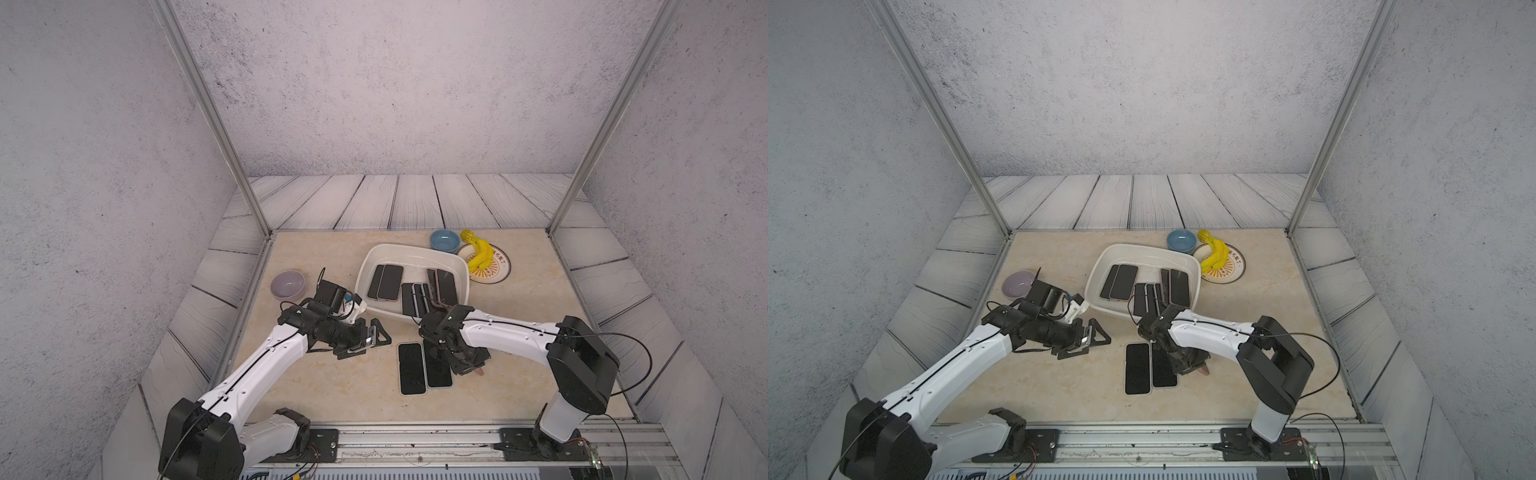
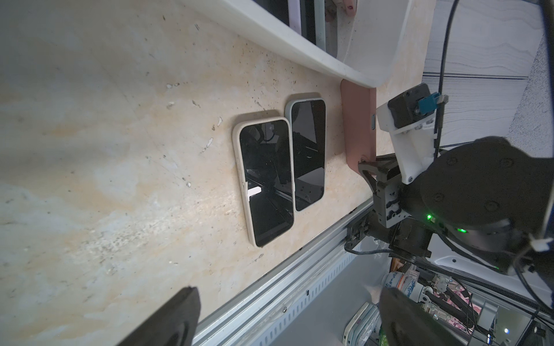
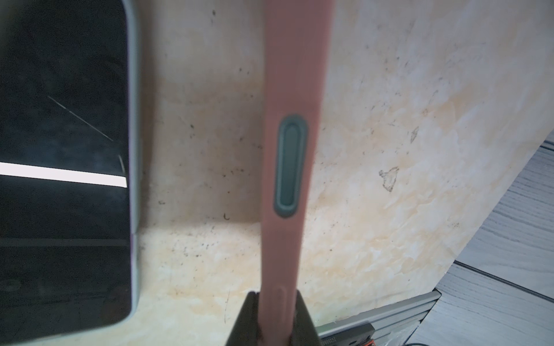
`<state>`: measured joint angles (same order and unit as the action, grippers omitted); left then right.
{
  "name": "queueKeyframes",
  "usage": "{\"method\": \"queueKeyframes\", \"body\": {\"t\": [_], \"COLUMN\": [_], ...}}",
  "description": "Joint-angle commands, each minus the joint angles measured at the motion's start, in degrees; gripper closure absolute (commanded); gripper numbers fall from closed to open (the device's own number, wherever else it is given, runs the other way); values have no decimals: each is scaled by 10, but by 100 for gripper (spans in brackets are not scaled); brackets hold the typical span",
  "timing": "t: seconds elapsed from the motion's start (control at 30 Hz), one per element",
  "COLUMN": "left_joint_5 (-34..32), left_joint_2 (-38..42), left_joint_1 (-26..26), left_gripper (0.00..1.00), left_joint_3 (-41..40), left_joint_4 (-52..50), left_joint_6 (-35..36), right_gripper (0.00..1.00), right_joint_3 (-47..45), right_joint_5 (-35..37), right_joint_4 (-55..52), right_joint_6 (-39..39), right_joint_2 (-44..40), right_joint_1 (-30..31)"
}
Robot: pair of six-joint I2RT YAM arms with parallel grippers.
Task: Take the phone out of the storage box
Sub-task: Place the phone at the center of the board.
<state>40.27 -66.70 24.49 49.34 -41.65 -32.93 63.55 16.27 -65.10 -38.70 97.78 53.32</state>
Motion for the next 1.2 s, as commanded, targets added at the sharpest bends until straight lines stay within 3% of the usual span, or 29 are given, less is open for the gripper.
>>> {"method": "queueKeyframes", "body": {"t": [0.0,0.27,0.6,0.83,1.0,1.1,1.17], "left_joint_5": [-4,-4,0,-4,-4,-5,-5], "left_joint_2": [-1,-4,-7,-5,-10,-13,-14], "left_joint_1": [-4,-4,-4,-4,-4,-4,-4], "left_gripper": [1,0,0,0,0,0,0], "left_joint_3": [9,9,11,11,17,20,22], "left_joint_4": [-11,-12,-13,-13,0,7,9], "left_joint_6": [13,15,14,13,7,2,1], "right_gripper": [86,60,50,28,20,20,20], "right_joint_3": [-3,-14,-19,36,75,55,20], "right_joint_5": [-75,-106,-97,-87,-89,-148,-225], "right_joint_4": [57,75,65,4,-14,43,115], "right_joint_6": [14,10,1,-12,-12,3,10], "right_joint_2": [27,38,29,-59,-114,-140,-156], "right_joint_1": [8,11,11,12,5,-17,-37]}}
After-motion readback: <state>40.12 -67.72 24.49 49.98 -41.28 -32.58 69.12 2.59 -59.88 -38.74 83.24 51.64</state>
